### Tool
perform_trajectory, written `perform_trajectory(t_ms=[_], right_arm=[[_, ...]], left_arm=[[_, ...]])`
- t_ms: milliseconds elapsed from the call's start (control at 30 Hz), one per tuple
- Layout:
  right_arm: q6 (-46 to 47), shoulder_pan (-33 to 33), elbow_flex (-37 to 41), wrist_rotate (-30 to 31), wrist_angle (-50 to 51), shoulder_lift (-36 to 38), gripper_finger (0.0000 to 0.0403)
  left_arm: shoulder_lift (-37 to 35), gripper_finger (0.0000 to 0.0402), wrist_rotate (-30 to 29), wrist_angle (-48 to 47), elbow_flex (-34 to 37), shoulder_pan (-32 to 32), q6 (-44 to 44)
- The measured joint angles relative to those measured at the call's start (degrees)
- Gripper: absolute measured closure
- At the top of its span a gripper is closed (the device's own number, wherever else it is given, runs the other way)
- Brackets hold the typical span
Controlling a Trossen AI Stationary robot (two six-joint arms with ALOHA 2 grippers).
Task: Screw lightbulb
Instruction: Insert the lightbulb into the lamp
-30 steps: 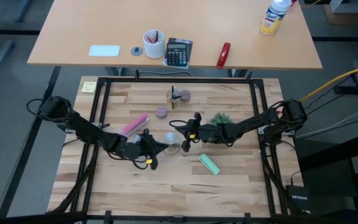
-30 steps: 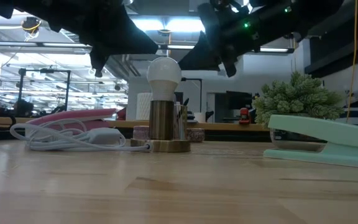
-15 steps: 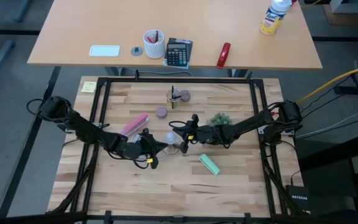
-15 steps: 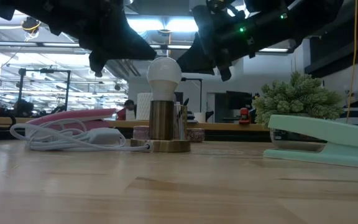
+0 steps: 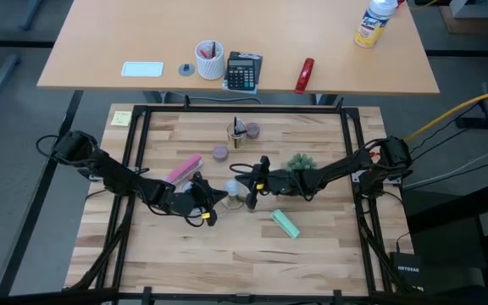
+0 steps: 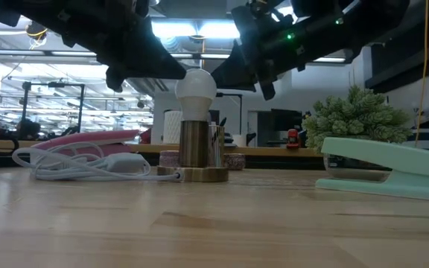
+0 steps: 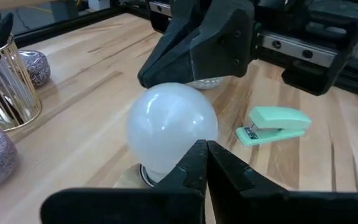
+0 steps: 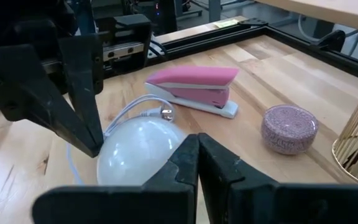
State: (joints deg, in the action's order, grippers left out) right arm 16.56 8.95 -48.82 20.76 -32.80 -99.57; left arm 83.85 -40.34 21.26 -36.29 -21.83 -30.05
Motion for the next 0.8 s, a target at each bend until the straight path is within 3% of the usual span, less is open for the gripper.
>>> perform_trajectory(t_ms=[800], right_arm=[[5.9,3.0,0.1,1.6,1.6,0.2,0.0389]], left_arm=[[-0.1,0.04,-5.4,-3.0,0.0,0.0,-1.5]])
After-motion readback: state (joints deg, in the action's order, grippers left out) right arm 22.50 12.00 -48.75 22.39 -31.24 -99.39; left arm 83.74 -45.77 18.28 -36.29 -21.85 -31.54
